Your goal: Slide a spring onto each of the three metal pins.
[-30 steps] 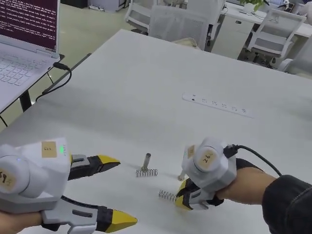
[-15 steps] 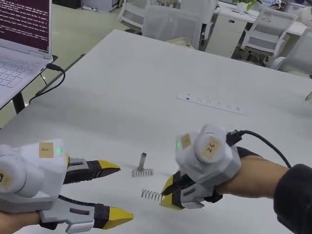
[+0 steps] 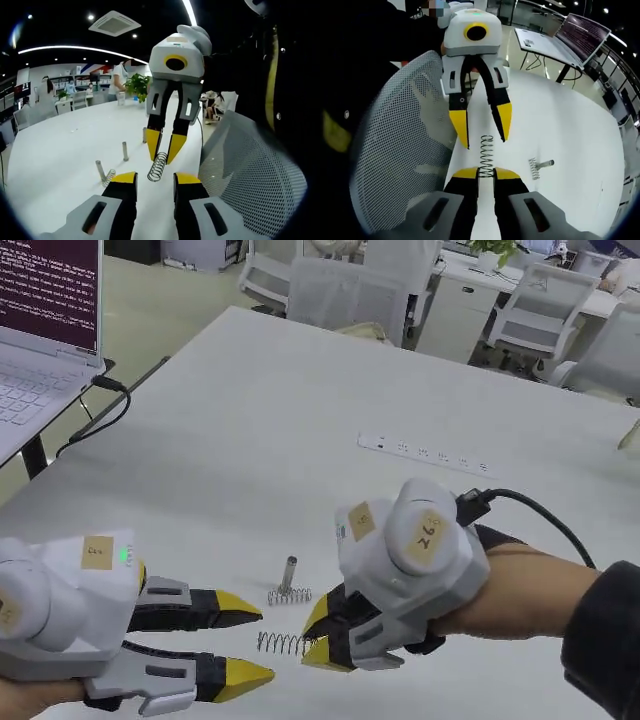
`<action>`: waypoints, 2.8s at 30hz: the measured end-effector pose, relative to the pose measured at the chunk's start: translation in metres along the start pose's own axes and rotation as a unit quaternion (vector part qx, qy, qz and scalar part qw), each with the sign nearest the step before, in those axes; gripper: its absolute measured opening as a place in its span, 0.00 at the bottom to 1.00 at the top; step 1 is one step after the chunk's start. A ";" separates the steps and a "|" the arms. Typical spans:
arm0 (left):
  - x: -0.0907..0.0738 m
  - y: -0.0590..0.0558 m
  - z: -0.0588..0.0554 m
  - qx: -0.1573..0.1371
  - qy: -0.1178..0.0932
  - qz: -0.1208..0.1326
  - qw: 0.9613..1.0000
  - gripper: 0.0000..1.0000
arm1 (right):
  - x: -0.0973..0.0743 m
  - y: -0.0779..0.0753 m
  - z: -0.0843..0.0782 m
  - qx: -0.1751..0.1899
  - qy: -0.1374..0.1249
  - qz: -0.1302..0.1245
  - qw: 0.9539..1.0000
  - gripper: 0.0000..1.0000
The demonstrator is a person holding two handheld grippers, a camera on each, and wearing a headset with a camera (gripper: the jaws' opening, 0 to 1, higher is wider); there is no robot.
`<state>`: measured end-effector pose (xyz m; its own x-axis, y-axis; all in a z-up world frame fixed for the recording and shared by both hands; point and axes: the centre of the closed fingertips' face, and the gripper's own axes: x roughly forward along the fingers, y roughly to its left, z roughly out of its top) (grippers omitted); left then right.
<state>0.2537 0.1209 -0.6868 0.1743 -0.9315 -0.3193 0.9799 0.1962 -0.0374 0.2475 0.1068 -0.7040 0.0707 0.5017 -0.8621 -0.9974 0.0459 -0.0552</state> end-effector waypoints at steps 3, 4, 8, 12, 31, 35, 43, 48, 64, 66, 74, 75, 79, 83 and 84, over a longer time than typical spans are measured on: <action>0.001 -0.004 0.001 0.004 -0.003 -0.009 1.000 0.13 | -0.001 0.001 0.003 -0.004 -0.002 0.001 1.000 0.08; 0.001 -0.005 0.002 0.004 -0.004 -0.010 1.000 0.11 | -0.001 0.002 0.003 -0.005 -0.002 0.002 1.000 0.08; 0.001 -0.005 0.002 0.007 -0.004 -0.013 1.000 0.06 | 0.000 0.004 0.005 -0.010 -0.001 0.004 1.000 0.08; 0.000 -0.006 0.003 0.007 -0.005 -0.014 1.000 0.05 | -0.001 0.005 0.005 -0.015 0.000 0.004 1.000 0.08; -0.002 -0.015 0.004 -0.007 -0.009 -0.034 0.999 0.03 | 0.004 0.009 -0.003 0.004 -0.021 0.021 1.000 0.11; -0.002 -0.016 0.005 -0.011 -0.012 -0.036 0.999 0.03 | 0.004 0.010 -0.005 0.010 -0.030 0.023 0.999 0.11; -0.004 -0.020 0.010 -0.016 -0.022 -0.043 0.999 0.03 | 0.006 0.012 -0.002 0.012 -0.045 0.026 0.999 0.09; -0.003 -0.020 0.009 -0.016 -0.020 -0.043 0.999 0.03 | -0.003 0.012 0.002 0.011 -0.049 0.024 0.998 0.08; -0.003 -0.018 0.009 -0.011 -0.017 -0.042 0.999 0.02 | -0.022 0.013 0.036 0.005 -0.076 0.024 0.997 0.08; -0.003 -0.019 0.009 -0.011 -0.018 -0.044 0.999 0.02 | -0.022 0.014 0.039 0.003 -0.076 0.026 0.997 0.08; -0.001 -0.019 0.009 -0.012 -0.019 -0.045 0.999 0.02 | -0.022 0.015 0.045 -0.012 -0.063 0.027 0.998 0.08; -0.001 -0.019 0.009 -0.011 -0.020 -0.046 0.999 0.02 | -0.022 0.015 0.047 -0.013 -0.064 0.027 0.998 0.08; -0.002 -0.018 0.009 -0.013 -0.022 -0.044 0.999 0.02 | -0.022 0.014 0.046 -0.016 -0.059 0.026 0.998 0.08; 0.000 -0.018 0.009 -0.013 -0.020 -0.044 0.999 0.03 | -0.021 0.015 0.045 -0.017 -0.054 0.027 0.998 0.08; 0.000 -0.018 0.009 -0.013 -0.020 -0.044 0.999 0.03 | -0.021 0.015 0.044 -0.017 -0.053 0.027 0.998 0.08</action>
<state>0.2370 0.1148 -0.6779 0.0919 -0.9567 -0.2762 0.9888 0.1205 -0.0884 0.2316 0.1352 -0.6640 0.0151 0.5909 -0.8066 -0.9995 -0.0125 -0.0278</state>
